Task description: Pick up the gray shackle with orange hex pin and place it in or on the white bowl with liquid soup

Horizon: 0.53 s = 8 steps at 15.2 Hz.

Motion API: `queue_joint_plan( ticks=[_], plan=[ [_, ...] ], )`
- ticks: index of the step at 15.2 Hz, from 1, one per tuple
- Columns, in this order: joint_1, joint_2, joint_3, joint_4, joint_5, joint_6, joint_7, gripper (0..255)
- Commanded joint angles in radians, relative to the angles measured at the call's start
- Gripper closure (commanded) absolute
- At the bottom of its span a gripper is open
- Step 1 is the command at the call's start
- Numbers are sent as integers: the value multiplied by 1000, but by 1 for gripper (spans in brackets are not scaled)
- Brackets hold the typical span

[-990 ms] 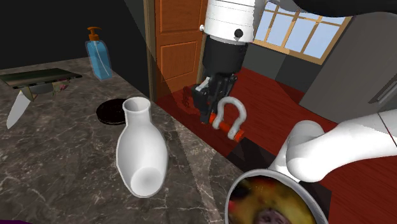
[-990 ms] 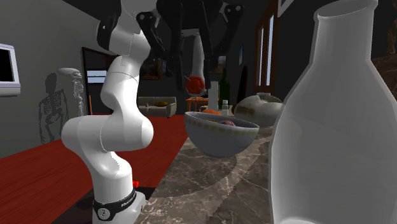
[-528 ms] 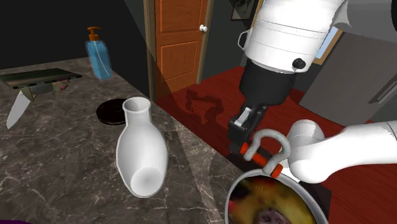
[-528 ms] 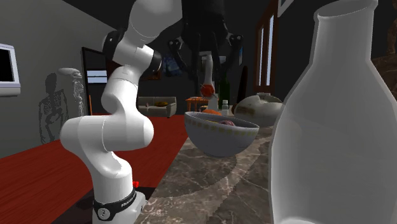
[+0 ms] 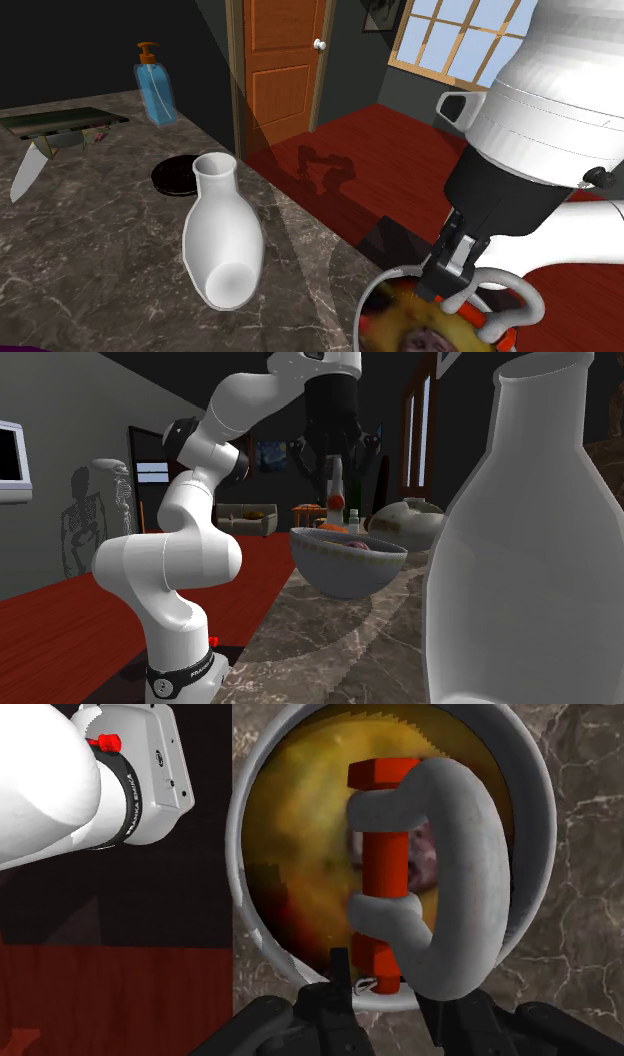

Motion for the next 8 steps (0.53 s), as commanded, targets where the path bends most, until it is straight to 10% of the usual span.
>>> queue_joint_plan(
  ticks=[1, 8],
  plan=[
    [6, -15, 7, -27, 9, 13, 0, 255],
    [22, -53, 36, -124, 39, 73, -13, 255]
  ],
)
